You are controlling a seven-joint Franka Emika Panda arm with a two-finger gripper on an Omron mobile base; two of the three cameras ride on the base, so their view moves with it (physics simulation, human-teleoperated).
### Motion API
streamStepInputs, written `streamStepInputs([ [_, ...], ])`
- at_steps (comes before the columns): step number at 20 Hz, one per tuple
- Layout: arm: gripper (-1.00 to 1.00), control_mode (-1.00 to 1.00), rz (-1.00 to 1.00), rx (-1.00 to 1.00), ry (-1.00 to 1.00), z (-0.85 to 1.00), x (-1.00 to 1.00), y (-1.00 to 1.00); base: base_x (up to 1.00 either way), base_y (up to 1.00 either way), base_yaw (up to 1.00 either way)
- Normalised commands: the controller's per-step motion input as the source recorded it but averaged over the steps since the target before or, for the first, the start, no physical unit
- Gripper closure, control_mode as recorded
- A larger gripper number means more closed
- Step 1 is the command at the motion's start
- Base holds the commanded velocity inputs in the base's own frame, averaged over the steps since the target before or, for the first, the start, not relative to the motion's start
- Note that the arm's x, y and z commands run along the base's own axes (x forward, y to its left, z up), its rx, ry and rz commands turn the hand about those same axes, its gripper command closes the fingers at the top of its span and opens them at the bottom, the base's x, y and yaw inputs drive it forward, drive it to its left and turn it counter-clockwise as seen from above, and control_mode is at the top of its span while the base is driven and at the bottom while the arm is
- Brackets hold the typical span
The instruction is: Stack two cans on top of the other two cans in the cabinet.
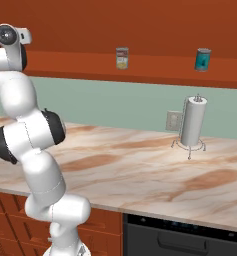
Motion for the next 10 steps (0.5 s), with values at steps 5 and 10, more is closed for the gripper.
streamStepInputs([
  [5, -1.0, -1.0, 0.0, 0.01, 0.03, -0.15, 0.0, 0.0, 0.0, 0.0, 0.0],
  [10, -1.0, -1.0, 0.0, 0.06, 0.0, -0.01, -0.02, -0.03, 0.0, 0.0, 0.0],
])
